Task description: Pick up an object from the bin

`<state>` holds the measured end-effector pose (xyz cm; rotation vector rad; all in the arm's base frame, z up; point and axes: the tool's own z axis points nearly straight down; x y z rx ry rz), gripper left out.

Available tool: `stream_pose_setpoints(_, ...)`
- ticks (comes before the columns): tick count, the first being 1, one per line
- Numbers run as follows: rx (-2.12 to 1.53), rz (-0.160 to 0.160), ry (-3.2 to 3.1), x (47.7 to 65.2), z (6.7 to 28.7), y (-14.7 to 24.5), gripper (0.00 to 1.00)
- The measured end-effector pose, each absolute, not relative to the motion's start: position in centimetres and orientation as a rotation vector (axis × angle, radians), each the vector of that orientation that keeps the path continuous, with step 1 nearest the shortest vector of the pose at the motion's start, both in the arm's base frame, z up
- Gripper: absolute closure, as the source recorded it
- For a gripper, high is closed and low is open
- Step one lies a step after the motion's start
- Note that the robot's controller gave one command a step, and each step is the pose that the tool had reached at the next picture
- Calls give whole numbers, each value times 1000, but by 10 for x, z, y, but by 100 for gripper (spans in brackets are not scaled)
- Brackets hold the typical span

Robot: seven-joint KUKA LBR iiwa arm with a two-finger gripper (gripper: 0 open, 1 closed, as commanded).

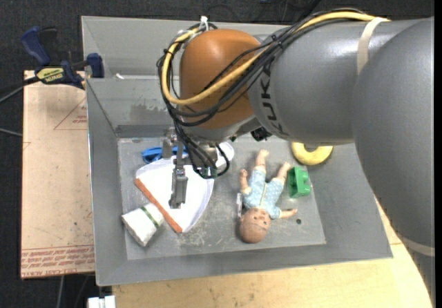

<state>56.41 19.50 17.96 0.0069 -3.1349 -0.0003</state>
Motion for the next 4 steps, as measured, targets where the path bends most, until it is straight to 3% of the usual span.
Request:
stream_pose_setpoints(1,0,-3,-3143,566,185,194,0)
stream_pose_setpoints(2,17,-5,-3143,540,125,216,0)
stream_pose_setpoints(3,-48,-1,-3136,519,101,229,0)
stream_pose_setpoints(4,35,-8,-3145,521,116,248,0)
